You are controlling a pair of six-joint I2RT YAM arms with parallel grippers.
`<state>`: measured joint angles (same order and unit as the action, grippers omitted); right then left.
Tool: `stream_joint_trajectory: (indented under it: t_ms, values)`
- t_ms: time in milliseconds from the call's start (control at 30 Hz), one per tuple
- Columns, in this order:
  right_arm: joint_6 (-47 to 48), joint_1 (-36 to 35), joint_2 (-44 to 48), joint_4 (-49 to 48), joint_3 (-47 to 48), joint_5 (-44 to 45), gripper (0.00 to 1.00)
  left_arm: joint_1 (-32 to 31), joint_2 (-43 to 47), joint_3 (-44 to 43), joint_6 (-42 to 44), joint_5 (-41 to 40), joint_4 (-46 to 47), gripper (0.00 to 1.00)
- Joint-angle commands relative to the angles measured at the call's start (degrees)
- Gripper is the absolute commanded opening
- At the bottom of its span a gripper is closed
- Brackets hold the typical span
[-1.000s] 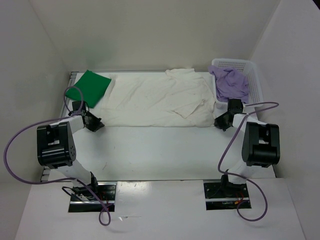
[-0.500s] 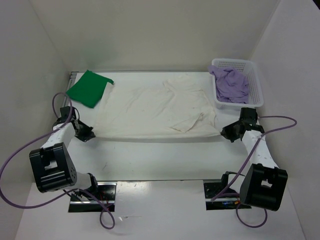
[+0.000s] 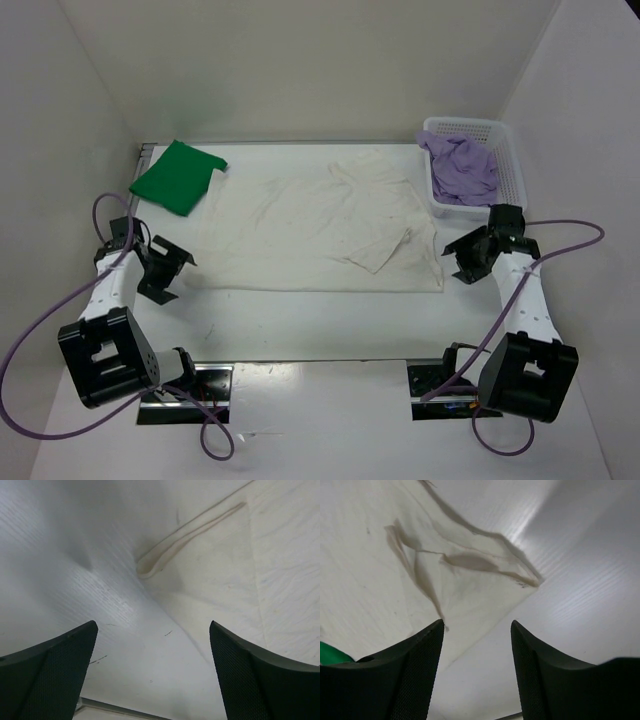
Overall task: Fold and stack the t-shirts
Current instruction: Fold the flattened tshirt in 1/3 of the way
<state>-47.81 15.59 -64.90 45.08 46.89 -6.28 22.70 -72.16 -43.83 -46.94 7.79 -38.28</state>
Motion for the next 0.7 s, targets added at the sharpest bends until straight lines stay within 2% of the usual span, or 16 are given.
stream_joint_trajectory:
  t_ms: [0,33,67,133,167,200,233,267,333,467,533,600,667]
  values:
    - [3.2,0.5,-0.3,0.1,7.2,0.7,0.62,-0.5,0.5,-5.9,0.7,-2.1,0.9,0.98]
    - [4.3,-0.6,-0.8,-0.5,8.3,0.7,0.62,-1.5,-0.3,-5.9,1.2,-1.1,2.2,0.92]
    - [5.1,-1.9,-2.1,-3.7,8.9,-2.6,0.56,-3.4,-0.3,-5.9,1.2,-0.2,5.3,0.71]
    - [5.1,-7.6,-4.3,-6.4,8.9,-4.4,0.35,-5.8,-1.1,-5.9,0.5,0.5,8.9,0.47]
    - [4.2,-10.1,-5.5,-9.6,8.9,-5.1,0.13,-7.1,-1.1,-5.9,0.4,0.5,12.7,0.37]
    - [3.3,-12.9,-7.8,-11.1,7.2,-4.5,0.05,-11.1,-1.1,-5.9,-0.3,0.5,14.4,0.24]
    - [2.0,-18.5,-9.1,-15.5,6.2,-4.5,0.00,-13.4,-1.1,-6.7,-1.0,-2.4,16.5,0.20]
    - [2.0,-21.1,-10.3,-17.5,4.5,-4.5,0.00,-18.1,-1.1,-7.2,-1.5,-3.2,17.4,0.18]
    - [1.1,-26.5,-15.2,-20.6,3.9,-5.8,0.03,-22.4,-4.0,-8.8,-1.5,-4.5,18.1,0.18]
    - [1.1,-30.5,-21.3,-24.7,3.8,-5.0,0.09,-32.8,-8.8,-9.3,-4.6,-4.5,20.8,0.17]
    - [1.1,-31.1,-21.8,-24.7,3.8,-4.0,0.19,-38.2,-10.1,-9.3,-6.0,-4.5,22.6,0.17]
    - [1.1,-31.1,-21.3,-25.2,3.2,-4.0,0.36,-42.4,-10.6,-8.8,-7.1,-4.0,23.9,0.17]
    - [1.1,-31.1,-21.3,-25.2,1.9,-3.3,0.36,-44.4,-11.2,-8.2,-7.8,-4.0,23.9,0.17]
